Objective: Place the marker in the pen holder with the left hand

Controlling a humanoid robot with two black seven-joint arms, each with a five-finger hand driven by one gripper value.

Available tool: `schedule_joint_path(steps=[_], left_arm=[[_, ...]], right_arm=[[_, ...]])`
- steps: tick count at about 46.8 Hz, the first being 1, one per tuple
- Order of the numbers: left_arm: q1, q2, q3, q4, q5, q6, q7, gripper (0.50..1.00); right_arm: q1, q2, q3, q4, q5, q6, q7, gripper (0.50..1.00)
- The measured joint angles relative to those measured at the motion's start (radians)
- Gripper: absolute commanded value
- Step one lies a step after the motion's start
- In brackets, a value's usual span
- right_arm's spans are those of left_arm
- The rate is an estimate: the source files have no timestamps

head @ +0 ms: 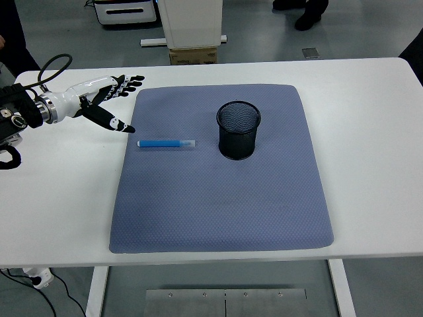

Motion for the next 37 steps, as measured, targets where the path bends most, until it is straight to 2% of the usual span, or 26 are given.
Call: schedule_joint_path(steps=[17, 37], left_arm=[[-0.072, -0.055, 0.155, 0.001, 0.079, 0.017, 0.004, 1.0], [-0.101, -0.113, 0.168, 0.006, 0.229, 0.023, 0.007, 1.0]], right_arm=[[0.0, 0.0, 0.0, 0.0, 0.0, 0.0, 0.0, 1.0], [0.0, 0.0, 0.0, 0.0, 0.0, 0.0, 0.0, 1.0]])
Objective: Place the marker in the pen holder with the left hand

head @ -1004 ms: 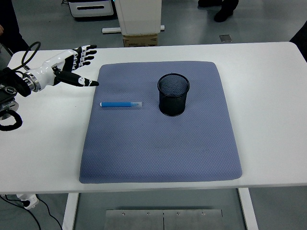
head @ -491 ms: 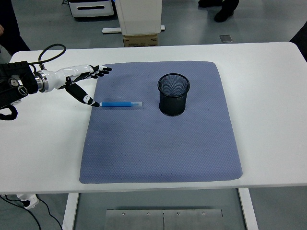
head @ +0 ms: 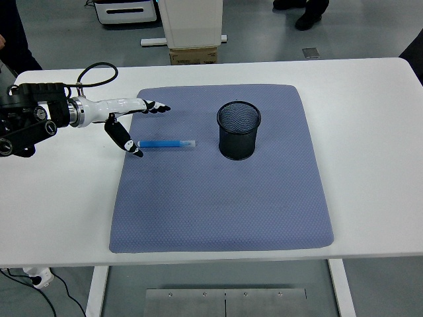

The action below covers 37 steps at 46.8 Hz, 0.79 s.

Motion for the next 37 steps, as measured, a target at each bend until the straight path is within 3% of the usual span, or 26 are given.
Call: schedule_joint_path(steps=[12, 19, 25, 29, 37], left_arm=[[0.006, -0.047, 0.004, 0.015, -0.007, 0.024, 0.01, 1.0], [0.012, -0.07, 0.004, 0.015, -0.009, 0.029, 0.05, 1.0], [0.012, -0.094, 0.004, 0.024, -0.009, 0.029, 0.06, 0.962], [0.012, -0.114, 0.011, 0.042, -0.01, 0.029, 0.063, 0.862], [0.012, -0.124, 0.017, 0.051, -0.012, 0.027, 0.105, 0.748]], right_arm=[[0.0, 0.0, 0.0, 0.0, 0.0, 0.0, 0.0, 1.0], [0.0, 0.0, 0.0, 0.0, 0.0, 0.0, 0.0, 1.0], [0.0, 0.0, 0.0, 0.0, 0.0, 0.0, 0.0, 1.0], [0.0, 0.0, 0.0, 0.0, 0.0, 0.0, 0.0, 1.0], [0.0, 0.0, 0.0, 0.0, 0.0, 0.0, 0.0, 1.0]])
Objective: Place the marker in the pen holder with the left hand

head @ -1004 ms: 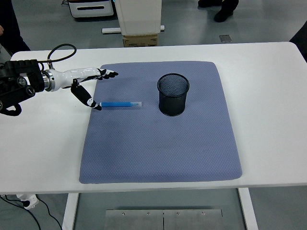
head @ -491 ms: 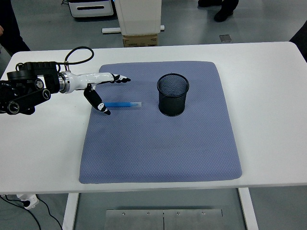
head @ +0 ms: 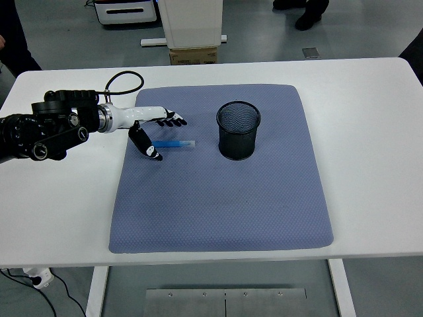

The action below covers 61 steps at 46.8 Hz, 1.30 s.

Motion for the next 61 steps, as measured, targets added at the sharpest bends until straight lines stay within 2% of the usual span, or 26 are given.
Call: schedule_joint_path(steps=[4, 16, 20, 22, 23, 29, 56, 61], left_arm=[[0.0, -0.007, 0.007, 0.0, 0.0, -0.002, 0.007, 0.713], [-0.001, -0.016, 0.018, -0.001, 0.0, 0.003, 0.008, 0.704], [-0.002, -0.019, 0.018, -0.001, 0.0, 0.004, 0.008, 0.657], [-0.002, -0.02, 0.018, -0.001, 0.0, 0.004, 0.008, 0.657], [-0.002, -0.022, 0.018, -0.001, 0.0, 0.004, 0.008, 0.625], [-0.002, -0.026, 0.02, 0.0, 0.001, 0.004, 0.008, 0.607], [-0.002, -0.035, 0.044, 0.0, 0.01, 0.034, 0.007, 0.604], [-0.002, -0.036, 0.047, 0.0, 0.011, 0.034, 0.007, 0.563]], right_arm=[[0.0, 0.0, 0.0, 0.0, 0.0, 0.0, 0.0, 1.0], [0.0, 0.0, 0.0, 0.0, 0.0, 0.0, 0.0, 1.0], [0.0, 0.0, 0.0, 0.0, 0.0, 0.0, 0.0, 1.0], [0.0, 0.0, 0.0, 0.0, 0.0, 0.0, 0.0, 1.0], [0.0, 0.0, 0.0, 0.0, 0.0, 0.0, 0.0, 1.0], [-0.001, 0.0, 0.0, 0.0, 0.0, 0.0, 0.0, 1.0], [0.0, 0.0, 0.0, 0.0, 0.0, 0.0, 0.0, 1.0], [0.0, 0.0, 0.0, 0.0, 0.0, 0.0, 0.0, 1.0]])
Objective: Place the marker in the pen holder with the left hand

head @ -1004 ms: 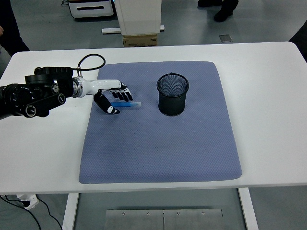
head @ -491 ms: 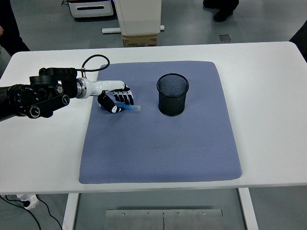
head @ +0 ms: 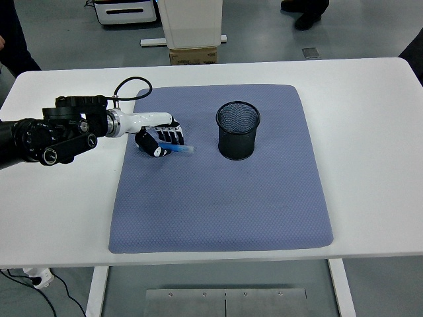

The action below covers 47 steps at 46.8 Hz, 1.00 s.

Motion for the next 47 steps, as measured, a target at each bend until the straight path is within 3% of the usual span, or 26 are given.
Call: schedule_joint_path(steps=[12, 47], left_arm=[[-0.001, -0.007, 0.001, 0.0, 0.0, 0.0, 0.0, 0.502], [-0.01, -0.002, -0.003, -0.001, -0.02, -0.002, -0.001, 0.5]], right_arm=[[0.0, 0.0, 0.0, 0.0, 0.0, 0.0, 0.0, 1.0], [0.0, 0.0, 0.0, 0.0, 0.0, 0.0, 0.0, 1.0]])
